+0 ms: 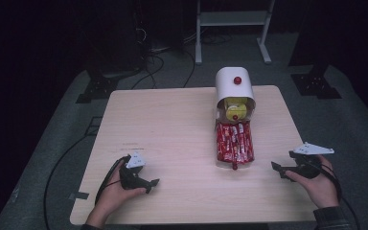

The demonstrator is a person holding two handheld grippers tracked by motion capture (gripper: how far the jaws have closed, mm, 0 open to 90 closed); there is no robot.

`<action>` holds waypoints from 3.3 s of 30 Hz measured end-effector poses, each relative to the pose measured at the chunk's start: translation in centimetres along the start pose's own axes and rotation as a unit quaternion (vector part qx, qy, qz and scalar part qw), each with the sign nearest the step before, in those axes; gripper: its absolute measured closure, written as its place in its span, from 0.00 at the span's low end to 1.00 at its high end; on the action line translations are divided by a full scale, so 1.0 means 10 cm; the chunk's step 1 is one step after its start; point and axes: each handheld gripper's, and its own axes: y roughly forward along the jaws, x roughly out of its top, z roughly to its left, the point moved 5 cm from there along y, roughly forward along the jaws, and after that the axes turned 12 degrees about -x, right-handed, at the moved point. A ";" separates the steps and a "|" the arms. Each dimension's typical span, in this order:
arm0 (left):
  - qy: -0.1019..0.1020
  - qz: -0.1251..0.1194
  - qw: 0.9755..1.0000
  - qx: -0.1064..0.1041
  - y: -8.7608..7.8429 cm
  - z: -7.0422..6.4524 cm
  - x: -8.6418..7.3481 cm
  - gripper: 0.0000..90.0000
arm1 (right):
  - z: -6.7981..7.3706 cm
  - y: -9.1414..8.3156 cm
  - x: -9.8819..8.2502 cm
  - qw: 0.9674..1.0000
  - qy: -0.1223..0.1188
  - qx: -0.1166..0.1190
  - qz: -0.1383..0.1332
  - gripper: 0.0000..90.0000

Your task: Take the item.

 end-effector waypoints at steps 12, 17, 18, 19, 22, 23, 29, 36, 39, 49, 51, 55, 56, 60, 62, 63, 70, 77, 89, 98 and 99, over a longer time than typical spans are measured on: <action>0.001 0.003 1.000 0.000 0.00 0.00 0.00 0.00 | 0.03 0.00 0.10 1.000 -0.009 0.005 -0.005 0.16; 0.001 0.003 1.000 0.000 0.00 0.00 0.00 0.00 | 0.03 -0.01 0.14 1.000 -0.006 0.009 -0.009 0.16; 0.001 0.003 1.000 0.000 0.00 0.00 0.00 0.00 | 0.03 -0.01 0.16 1.000 -0.006 0.008 -0.011 0.16; 0.001 0.003 1.000 0.000 0.00 0.00 0.00 0.00 | 0.03 -0.01 0.17 1.000 -0.006 0.008 -0.012 0.16; 0.001 0.003 1.000 0.000 0.00 0.00 0.00 0.00 | 0.03 -0.02 0.20 1.000 -0.007 0.009 -0.016 0.16; 0.001 0.003 1.000 0.000 0.00 0.00 0.00 0.00 | 0.03 -0.02 0.22 1.000 -0.007 0.009 -0.017 0.16; 0.001 0.003 1.000 0.000 0.00 0.00 0.00 0.00 | 0.02 -0.03 0.27 1.000 -0.005 0.009 -0.023 0.16; 0.001 0.002 1.000 0.000 0.00 0.00 0.00 0.00 | 0.04 -0.03 0.34 1.000 -0.010 0.011 -0.027 0.16; 0.001 0.002 1.000 0.000 0.00 0.00 0.00 0.00 | 0.05 -0.03 0.38 0.999 -0.009 0.012 -0.029 0.16; 0.001 0.002 1.000 0.000 0.00 0.00 0.00 0.00 | 0.07 -0.04 0.48 0.999 -0.012 0.015 -0.039 0.16; 0.001 0.002 1.000 0.000 0.00 0.00 0.00 0.00 | 0.07 -0.04 0.48 0.999 -0.012 0.015 -0.039 0.16; 0.001 0.002 1.000 0.000 0.00 0.00 0.00 0.00 | 0.09 -0.04 0.54 0.999 -0.014 0.017 -0.042 0.16; 0.001 0.002 1.000 0.000 0.00 0.00 0.00 0.00 | 0.10 -0.04 0.55 0.999 -0.014 0.017 -0.042 0.16; 0.001 0.002 1.000 0.000 0.00 0.00 0.00 0.00 | 0.12 -0.03 0.58 0.999 -0.018 0.020 -0.044 0.16; 0.001 0.002 1.000 0.000 0.00 0.00 0.00 0.00 | 0.14 -0.02 0.60 0.999 -0.019 0.022 -0.044 0.17; 0.001 0.002 1.000 0.000 0.00 0.00 0.00 0.00 | 0.14 -0.02 0.61 0.999 -0.020 0.023 -0.045 0.17; 0.001 0.002 1.000 0.000 0.00 0.00 0.00 0.00 | 0.20 0.00 0.68 0.998 -0.026 0.027 -0.047 0.17; 0.001 0.002 1.000 0.000 0.00 0.00 0.00 0.00 | 0.26 0.02 0.74 0.998 -0.031 0.031 -0.050 0.17; 0.001 0.002 1.000 0.000 0.00 0.00 0.00 0.00 | 0.35 0.07 0.85 0.997 -0.038 0.039 -0.055 0.17; 0.001 0.001 1.000 0.000 0.00 0.00 0.00 0.00 | 0.41 0.09 0.91 0.997 -0.041 0.043 -0.058 0.17; 0.001 0.001 1.000 0.000 0.00 0.00 0.00 0.00 | 0.42 0.09 0.92 0.996 -0.043 0.044 -0.057 0.17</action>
